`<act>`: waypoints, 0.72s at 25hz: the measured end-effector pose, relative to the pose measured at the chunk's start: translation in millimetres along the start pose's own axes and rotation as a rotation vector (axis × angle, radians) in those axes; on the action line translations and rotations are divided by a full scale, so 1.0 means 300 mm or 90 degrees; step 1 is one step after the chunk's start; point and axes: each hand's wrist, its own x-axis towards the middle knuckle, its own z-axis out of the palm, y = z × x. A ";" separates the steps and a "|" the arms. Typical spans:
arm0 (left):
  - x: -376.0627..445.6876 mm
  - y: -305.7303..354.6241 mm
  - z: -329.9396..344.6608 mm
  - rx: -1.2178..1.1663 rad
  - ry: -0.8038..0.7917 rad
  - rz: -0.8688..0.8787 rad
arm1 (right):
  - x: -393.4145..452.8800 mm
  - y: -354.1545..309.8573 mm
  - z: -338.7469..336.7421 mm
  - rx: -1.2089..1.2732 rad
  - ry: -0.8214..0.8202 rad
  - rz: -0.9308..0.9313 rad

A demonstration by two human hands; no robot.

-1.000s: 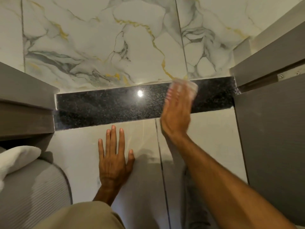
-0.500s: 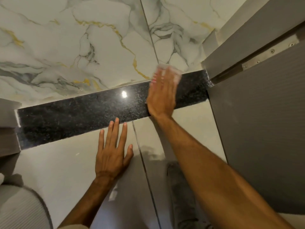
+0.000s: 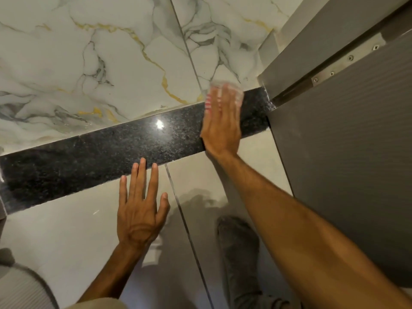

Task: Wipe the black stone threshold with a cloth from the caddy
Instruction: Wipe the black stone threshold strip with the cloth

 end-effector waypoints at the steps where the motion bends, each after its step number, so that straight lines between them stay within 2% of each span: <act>1: -0.002 0.001 -0.002 0.000 0.000 -0.001 | -0.066 -0.016 0.002 0.012 -0.007 -0.028; 4: -0.002 0.002 -0.019 -0.008 -0.002 -0.002 | -0.298 0.032 -0.041 0.039 -0.019 0.056; 6: 0.002 0.002 -0.020 -0.011 -0.003 -0.004 | -0.245 0.083 -0.044 0.031 0.004 0.136; 8: 0.003 -0.006 -0.010 0.003 -0.003 0.003 | -0.051 0.089 -0.047 0.006 0.012 0.180; 9: 0.003 -0.010 -0.006 0.008 -0.003 0.008 | 0.037 0.086 -0.047 -0.007 -0.015 0.152; 11: 0.010 -0.014 -0.001 0.013 -0.004 0.012 | 0.094 0.073 -0.039 -0.023 -0.059 0.007; 13: 0.007 -0.009 -0.005 0.012 -0.004 0.007 | -0.032 0.075 -0.048 0.007 -0.067 -0.091; 14: 0.004 -0.008 -0.009 0.012 -0.007 0.005 | -0.140 0.090 -0.065 0.031 -0.059 -0.062; 16: 0.010 -0.003 -0.018 0.011 -0.015 0.000 | -0.272 0.141 -0.084 0.034 -0.010 0.080; 18: 0.013 -0.003 -0.015 0.016 -0.012 0.000 | -0.219 0.141 -0.056 0.007 0.015 0.183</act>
